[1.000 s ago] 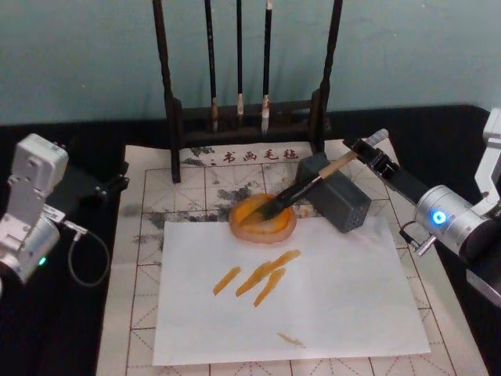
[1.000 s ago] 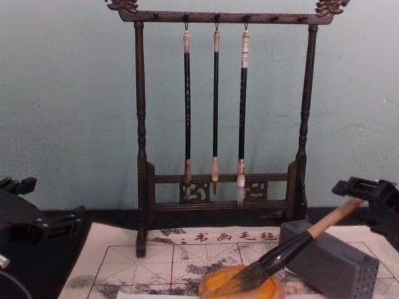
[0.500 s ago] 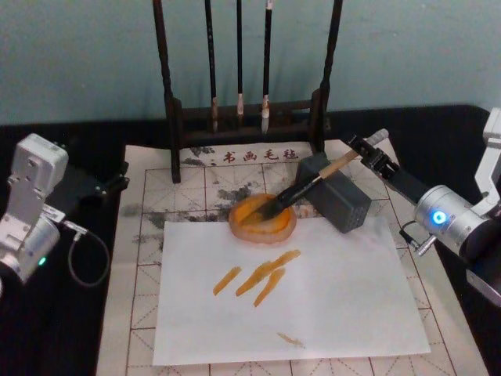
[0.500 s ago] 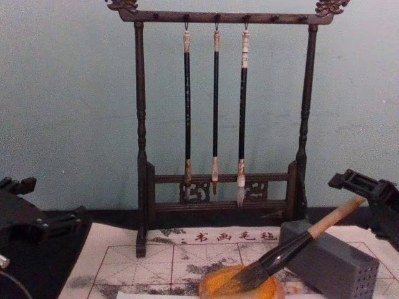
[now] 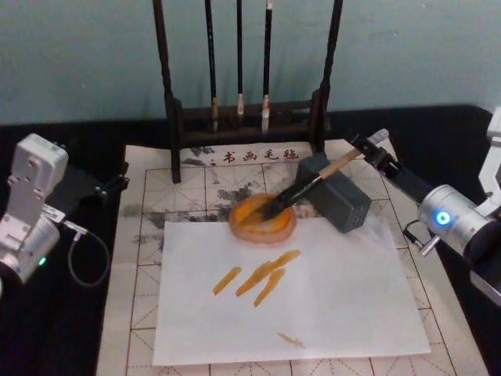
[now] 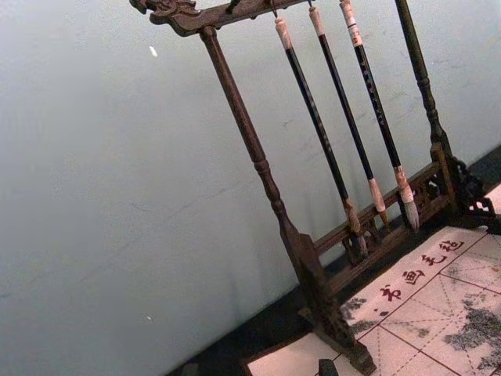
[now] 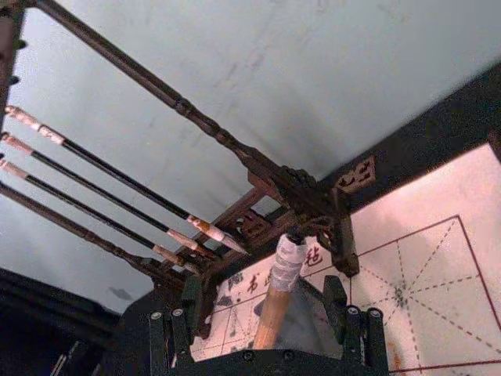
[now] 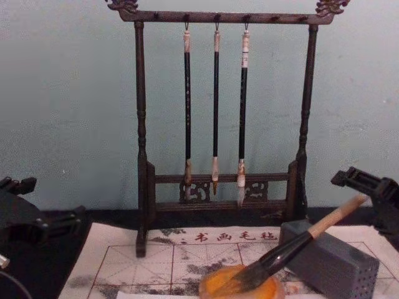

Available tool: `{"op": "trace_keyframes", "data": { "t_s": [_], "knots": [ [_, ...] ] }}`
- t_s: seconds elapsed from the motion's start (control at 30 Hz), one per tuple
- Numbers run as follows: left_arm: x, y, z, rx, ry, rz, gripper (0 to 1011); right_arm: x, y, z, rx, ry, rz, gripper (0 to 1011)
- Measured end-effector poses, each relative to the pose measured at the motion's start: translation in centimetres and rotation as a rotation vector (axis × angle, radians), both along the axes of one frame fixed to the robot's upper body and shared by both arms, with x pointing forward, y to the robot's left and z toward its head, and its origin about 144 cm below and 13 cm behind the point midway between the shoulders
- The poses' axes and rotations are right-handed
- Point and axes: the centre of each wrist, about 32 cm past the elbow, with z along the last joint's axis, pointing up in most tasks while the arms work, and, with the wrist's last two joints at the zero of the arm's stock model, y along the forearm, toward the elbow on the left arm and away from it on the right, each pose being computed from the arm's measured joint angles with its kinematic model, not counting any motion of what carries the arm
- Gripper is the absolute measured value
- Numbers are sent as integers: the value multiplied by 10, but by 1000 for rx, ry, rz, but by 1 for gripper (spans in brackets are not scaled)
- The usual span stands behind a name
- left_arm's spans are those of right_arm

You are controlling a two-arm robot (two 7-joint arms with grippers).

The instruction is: Pick up the brush from the inkstone, write on the paper, then place the brush back to its original position.

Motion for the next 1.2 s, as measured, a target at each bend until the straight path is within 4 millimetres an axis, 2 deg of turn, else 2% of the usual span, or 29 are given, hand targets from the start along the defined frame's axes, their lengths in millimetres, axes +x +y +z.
{"op": "trace_keyframes", "data": {
  "t_s": [0.23, 0.4, 0.83, 1.03, 1.2],
  "knots": [
    [0, 0, 0, 0, 0, 0, 1001, -9, -8, -2, -71, -76, 7, 1002],
    [0, 0, 0, 0, 0, 0, 1001, -19, -21, -5, -159, -145, 5, 1002],
    [0, 0, 0, 0, 0, 0, 1001, -42, -53, -20, -486, -324, 58, 1002],
    [0, 0, 0, 0, 0, 0, 1001, -46, -54, -28, -591, -353, 70, 1002],
    [0, 0, 0, 0, 0, 0, 1001, -46, -51, -30, -601, -350, 53, 1002]
  ]
}}
